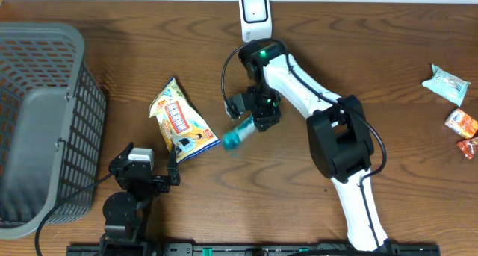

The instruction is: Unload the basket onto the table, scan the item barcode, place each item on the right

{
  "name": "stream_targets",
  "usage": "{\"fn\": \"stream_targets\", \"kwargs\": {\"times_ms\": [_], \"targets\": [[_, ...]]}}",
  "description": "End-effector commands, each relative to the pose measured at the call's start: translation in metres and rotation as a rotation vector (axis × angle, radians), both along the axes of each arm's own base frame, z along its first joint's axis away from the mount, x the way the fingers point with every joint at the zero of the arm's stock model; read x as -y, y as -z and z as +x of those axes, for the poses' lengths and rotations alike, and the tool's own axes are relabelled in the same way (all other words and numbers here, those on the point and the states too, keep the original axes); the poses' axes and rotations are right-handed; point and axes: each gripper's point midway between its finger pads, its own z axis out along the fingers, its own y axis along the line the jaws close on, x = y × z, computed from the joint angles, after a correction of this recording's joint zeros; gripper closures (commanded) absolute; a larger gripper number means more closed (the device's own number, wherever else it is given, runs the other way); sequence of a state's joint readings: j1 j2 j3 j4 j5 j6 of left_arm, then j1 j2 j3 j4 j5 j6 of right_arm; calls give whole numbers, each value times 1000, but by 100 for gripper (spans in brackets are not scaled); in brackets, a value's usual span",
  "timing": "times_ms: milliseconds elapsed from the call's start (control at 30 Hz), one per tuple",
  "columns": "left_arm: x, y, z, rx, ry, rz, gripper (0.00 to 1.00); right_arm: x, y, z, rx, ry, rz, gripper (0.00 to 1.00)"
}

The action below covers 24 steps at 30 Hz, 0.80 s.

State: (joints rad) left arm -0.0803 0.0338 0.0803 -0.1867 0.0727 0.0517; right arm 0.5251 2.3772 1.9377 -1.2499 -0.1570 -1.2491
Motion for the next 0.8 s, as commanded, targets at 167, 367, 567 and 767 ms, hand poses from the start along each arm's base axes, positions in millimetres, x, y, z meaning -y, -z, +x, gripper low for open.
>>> {"fn": "stream_targets", "kwargs": {"times_ms": [167,367,567,767], "targets": [[0,13,-1,-38,1,-3,2,1,12,-6,-29,121,-42,93],[0,13,-1,-38,1,-3,2,-11,15,15,30,389,-25,98],[0,13,-1,-38,1,-3,2,-22,14,36,81,580,15,99],[0,13,-1,-38,1,-3,2,-34,1,36,46,659,67,99]]}}
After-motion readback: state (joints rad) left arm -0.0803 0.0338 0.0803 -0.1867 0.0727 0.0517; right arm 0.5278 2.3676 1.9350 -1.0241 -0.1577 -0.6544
